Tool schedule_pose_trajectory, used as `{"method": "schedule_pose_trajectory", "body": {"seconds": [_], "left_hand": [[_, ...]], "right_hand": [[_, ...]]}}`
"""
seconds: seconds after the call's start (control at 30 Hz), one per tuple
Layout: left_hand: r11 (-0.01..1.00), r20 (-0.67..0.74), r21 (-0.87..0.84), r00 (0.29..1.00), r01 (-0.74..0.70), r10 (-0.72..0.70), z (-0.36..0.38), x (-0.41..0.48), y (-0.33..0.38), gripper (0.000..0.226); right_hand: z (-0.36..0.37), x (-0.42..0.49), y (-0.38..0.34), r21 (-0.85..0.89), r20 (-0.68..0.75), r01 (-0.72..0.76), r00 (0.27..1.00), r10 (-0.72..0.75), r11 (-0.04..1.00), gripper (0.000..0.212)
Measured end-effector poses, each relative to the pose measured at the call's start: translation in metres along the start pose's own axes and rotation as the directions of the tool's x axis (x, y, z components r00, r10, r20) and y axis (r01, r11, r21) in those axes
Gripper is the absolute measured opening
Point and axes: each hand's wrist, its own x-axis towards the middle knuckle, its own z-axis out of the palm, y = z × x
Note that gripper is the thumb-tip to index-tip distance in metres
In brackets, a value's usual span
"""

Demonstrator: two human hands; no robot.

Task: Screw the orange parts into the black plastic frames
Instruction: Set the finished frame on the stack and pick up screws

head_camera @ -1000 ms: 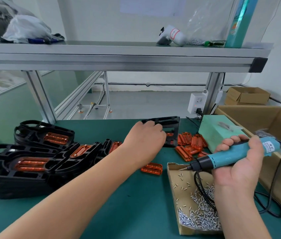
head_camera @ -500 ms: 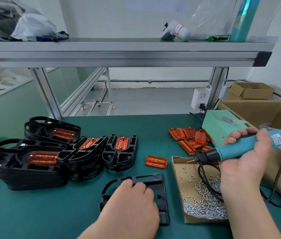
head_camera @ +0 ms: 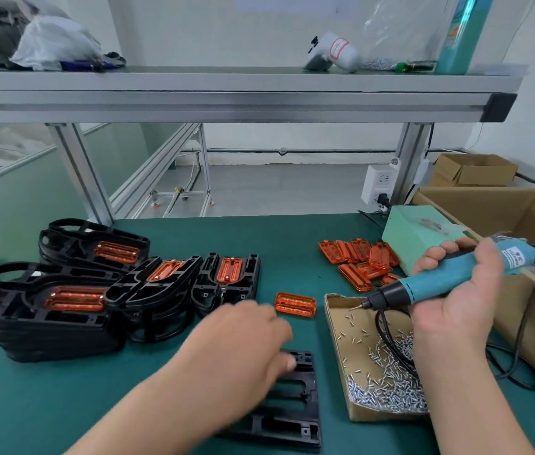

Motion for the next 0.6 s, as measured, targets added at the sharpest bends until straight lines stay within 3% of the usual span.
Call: {"method": "schedule_pose_trajectory", "body": {"seconds": [0.13, 0.33, 0.6], "left_hand": [[0.994, -0.102, 0.105, 0.994, 0.041, -0.031, 0.003, 0.055, -0.008, 0.012], [0.961, 0.155, 0.272, 0.984, 0.044, -0.089, 0.027, 0.113, 0.004, 0.027], [0.962, 0.092, 0.264, 0.991, 0.066, -0.094, 0.043, 0.113, 0.001, 0.024]], "right_hand": [[-0.010, 0.014, 0.006, 0.015, 0.013, 0.004, 1.000, -0.005, 1.000, 0.017], [-0.014, 0.018, 0.008, 0.038, 0.020, 0.026, 0.999, -0.026, 0.999, 0.014], [-0.015, 0.016, 0.008, 0.048, 0.046, 0.011, 0.999, -0.013, 0.999, 0.016]]}}
